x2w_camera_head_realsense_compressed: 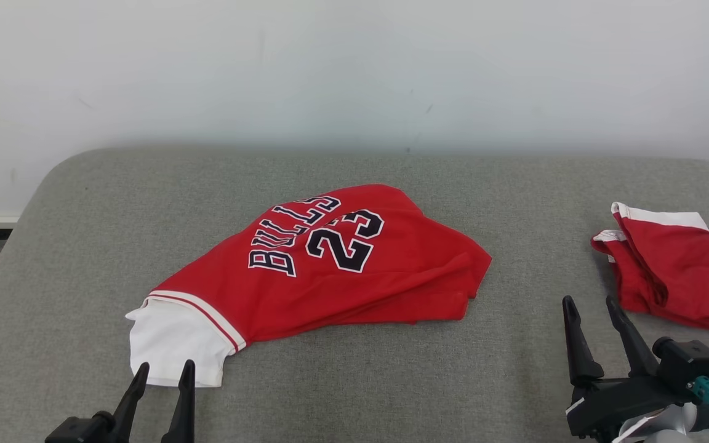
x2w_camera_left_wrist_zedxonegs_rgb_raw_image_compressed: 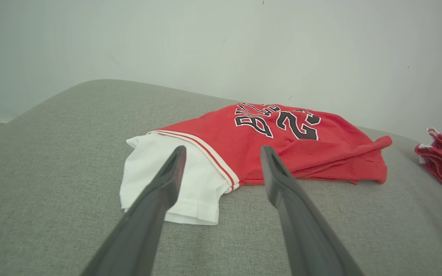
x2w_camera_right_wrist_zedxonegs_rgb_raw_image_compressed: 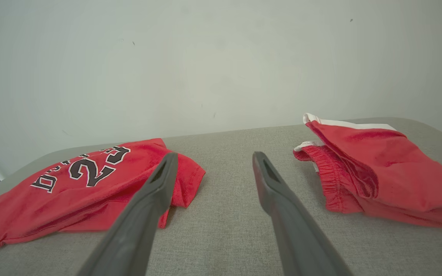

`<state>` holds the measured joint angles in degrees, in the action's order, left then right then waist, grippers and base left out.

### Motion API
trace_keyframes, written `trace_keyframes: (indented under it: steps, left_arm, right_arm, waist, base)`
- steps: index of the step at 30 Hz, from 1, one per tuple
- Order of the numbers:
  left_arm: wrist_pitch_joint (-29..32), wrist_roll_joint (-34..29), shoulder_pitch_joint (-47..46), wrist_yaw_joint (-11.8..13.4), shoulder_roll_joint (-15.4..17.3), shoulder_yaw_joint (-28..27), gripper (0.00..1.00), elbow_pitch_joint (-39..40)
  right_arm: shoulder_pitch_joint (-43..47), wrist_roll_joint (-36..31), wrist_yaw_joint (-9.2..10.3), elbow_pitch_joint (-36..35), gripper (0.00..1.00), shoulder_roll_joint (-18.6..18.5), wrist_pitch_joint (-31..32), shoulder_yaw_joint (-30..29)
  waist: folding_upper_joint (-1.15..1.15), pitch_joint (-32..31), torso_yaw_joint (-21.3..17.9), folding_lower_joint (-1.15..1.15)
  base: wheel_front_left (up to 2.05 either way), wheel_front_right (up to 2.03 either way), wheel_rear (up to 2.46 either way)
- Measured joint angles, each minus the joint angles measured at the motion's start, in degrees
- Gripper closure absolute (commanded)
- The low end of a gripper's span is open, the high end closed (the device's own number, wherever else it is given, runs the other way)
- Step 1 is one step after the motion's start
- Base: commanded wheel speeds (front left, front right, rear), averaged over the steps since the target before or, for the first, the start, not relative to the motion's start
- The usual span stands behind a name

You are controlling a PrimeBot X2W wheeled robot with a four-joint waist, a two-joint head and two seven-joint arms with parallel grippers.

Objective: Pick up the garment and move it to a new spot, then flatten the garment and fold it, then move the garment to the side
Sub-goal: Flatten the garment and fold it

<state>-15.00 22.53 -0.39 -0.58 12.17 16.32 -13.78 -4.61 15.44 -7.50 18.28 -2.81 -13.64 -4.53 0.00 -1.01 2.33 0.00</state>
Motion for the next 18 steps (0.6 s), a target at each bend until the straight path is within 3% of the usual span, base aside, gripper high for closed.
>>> trace_keyframes:
  steps: [18]
  left_arm:
    - [0.5, -0.7, -0.5, -1.3, -1.1, -1.7, 0.00, -3.0]
  right_arm:
    - [0.4, 0.7, -0.01, -1.1, 0.00, 0.0, 3.0, 1.4]
  waist:
    - [0.00, 0.0, 1.0, 0.00]
  base:
    - [0.00, 0.00, 0.00]
